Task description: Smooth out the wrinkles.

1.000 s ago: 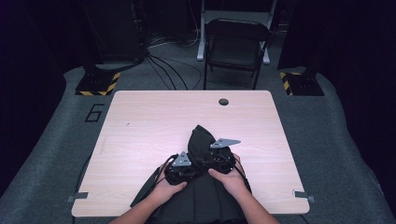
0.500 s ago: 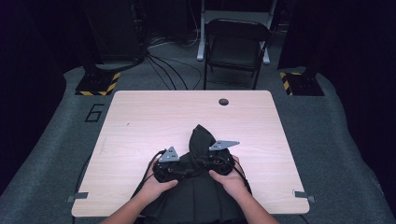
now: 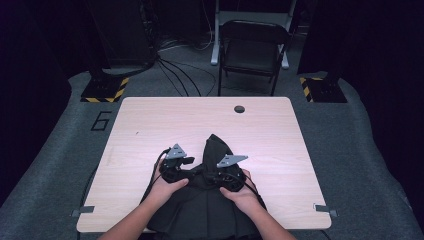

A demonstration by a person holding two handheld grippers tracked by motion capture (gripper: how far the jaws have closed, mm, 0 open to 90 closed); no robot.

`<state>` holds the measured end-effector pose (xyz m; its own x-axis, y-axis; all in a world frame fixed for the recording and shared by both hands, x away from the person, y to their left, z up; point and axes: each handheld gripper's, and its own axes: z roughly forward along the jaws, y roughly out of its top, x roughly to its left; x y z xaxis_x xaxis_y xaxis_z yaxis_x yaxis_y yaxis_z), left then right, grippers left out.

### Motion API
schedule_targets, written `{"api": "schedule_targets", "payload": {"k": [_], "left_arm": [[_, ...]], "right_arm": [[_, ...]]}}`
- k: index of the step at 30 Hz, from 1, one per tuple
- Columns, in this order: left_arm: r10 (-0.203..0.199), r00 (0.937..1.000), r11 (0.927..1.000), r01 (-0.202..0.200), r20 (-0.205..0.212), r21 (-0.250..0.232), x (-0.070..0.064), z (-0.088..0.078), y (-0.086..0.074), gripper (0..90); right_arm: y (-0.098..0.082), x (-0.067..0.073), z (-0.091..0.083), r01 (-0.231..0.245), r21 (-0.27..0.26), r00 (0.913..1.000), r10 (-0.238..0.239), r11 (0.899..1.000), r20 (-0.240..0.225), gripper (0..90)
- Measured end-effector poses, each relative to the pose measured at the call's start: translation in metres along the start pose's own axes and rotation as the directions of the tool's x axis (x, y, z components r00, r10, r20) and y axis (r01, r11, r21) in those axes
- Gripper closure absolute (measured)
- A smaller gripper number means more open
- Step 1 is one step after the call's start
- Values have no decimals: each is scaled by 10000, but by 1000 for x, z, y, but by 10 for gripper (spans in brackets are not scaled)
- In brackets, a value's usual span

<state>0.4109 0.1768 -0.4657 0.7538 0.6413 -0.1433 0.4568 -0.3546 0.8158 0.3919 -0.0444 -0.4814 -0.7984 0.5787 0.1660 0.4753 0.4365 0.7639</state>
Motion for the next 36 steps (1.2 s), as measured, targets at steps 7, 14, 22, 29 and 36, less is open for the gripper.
{"api": "schedule_targets", "payload": {"k": [7, 14, 22, 29, 36], "left_arm": [[-278, 9994, 9991, 285, -209, 318, 0, 27, 12, 345], [-642, 9972, 9963, 663, -396, 551, 4, 45, 10, 324], [-1169, 9931, 9923, 1171, -63, 409, 7, 58, 7, 382], [-1245, 9921, 9919, 1241, 169, 266, 6, 61, 8, 531], [-1006, 9948, 9944, 1000, 157, 348, 2, 61, 9, 745]], "right_arm": [[-3, 1, 5, 71, 33, 10000, -71, 10000, -19, 815], [-5, 0, 7, 197, 8, 9998, -197, 9998, -54, 815], [-6, 1, 8, 147, 43, 9999, -147, 9999, -41, 814], [-7, 1, 8, 172, 41, 9998, -172, 9998, -34, 811], [-6, 1, 8, 235, 27, 9997, -235, 9997, -36, 791]]}}
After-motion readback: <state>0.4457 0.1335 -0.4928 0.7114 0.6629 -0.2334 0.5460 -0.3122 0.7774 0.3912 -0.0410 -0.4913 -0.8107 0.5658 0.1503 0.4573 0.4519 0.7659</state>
